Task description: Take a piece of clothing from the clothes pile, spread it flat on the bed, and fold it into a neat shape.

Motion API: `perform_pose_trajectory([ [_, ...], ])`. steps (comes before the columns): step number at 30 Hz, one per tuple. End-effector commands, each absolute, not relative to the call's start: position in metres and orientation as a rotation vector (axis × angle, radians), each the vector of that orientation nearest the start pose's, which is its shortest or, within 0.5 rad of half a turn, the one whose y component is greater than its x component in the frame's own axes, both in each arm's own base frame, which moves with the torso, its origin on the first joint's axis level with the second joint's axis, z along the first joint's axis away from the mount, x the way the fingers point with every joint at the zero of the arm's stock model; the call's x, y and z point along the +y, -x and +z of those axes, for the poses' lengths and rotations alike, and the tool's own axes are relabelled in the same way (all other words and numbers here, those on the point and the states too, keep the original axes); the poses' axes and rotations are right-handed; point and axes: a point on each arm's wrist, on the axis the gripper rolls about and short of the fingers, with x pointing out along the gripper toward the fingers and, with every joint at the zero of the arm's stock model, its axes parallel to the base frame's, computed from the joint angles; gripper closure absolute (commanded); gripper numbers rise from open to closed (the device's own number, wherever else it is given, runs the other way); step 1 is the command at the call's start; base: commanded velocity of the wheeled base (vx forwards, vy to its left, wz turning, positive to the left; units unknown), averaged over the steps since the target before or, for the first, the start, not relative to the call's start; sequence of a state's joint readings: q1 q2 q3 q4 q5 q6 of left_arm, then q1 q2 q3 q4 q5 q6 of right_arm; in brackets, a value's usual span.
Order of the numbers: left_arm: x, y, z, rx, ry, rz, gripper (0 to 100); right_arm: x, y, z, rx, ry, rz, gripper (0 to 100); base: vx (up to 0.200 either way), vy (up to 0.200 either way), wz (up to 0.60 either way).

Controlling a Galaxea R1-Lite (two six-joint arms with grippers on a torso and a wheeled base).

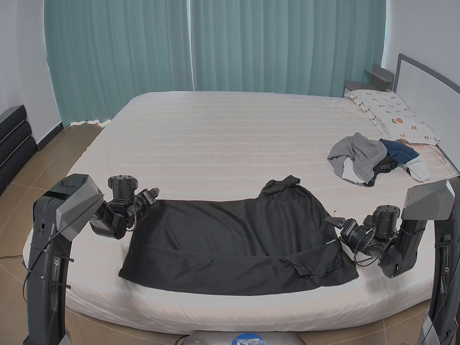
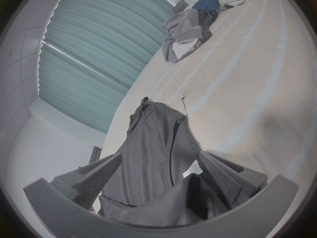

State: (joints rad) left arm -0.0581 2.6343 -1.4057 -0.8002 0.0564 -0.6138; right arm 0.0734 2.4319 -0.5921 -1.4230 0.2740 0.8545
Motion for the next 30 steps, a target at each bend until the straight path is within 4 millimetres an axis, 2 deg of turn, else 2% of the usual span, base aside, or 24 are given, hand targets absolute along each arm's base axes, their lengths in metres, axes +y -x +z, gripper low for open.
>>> perform_pose_trajectory([
  [1,-0.028,-0.483,-0.042,0.428,0.579,0.130,0,0.031,-0.346,-0.035,0.539,-0.875,0.143,0,0.000,0.000,0.00],
  [4,-0.031,-0.482,-0.044,0.435,0.584,0.128,0,0.031,-0.346,-0.035,0.537,-0.876,0.142,0,0.000,0.000,0.00],
  [5,-0.030,-0.482,-0.043,0.434,0.586,0.128,100,0.031,-0.346,-0.034,0.534,-0.875,0.145,0,0.000,0.000,0.00],
  [10,-0.030,-0.483,-0.039,0.417,0.636,0.146,100,0.031,-0.348,-0.031,0.521,-0.874,0.150,0,0.000,0.000,0.00],
  [14,-0.029,-0.482,-0.026,0.389,0.680,0.166,100,0.031,-0.354,-0.023,0.485,-0.868,0.164,0,0.000,0.000,0.00],
  [21,-0.019,-0.477,-0.006,0.329,0.759,0.247,100,0.056,-0.370,-0.010,0.485,-0.838,0.174,0,0.000,0.000,0.00],
  [23,-0.019,-0.473,-0.007,0.345,0.764,0.248,100,0.062,-0.384,-0.001,0.493,-0.793,0.177,0,0.000,0.000,0.00],
  [24,-0.019,-0.472,-0.008,0.349,0.764,0.248,100,0.063,-0.384,-0.001,0.495,-0.788,0.177,0,0.000,0.000,0.00],
  [26,-0.022,-0.469,-0.011,0.365,0.761,0.245,100,0.065,-0.406,0.006,0.478,-0.691,0.156,0,0.000,0.000,0.00],
  [30,-0.023,-0.467,-0.012,0.375,0.761,0.246,100,0.070,-0.442,0.001,0.443,-0.638,0.111,0,0.000,0.000,0.00],
])
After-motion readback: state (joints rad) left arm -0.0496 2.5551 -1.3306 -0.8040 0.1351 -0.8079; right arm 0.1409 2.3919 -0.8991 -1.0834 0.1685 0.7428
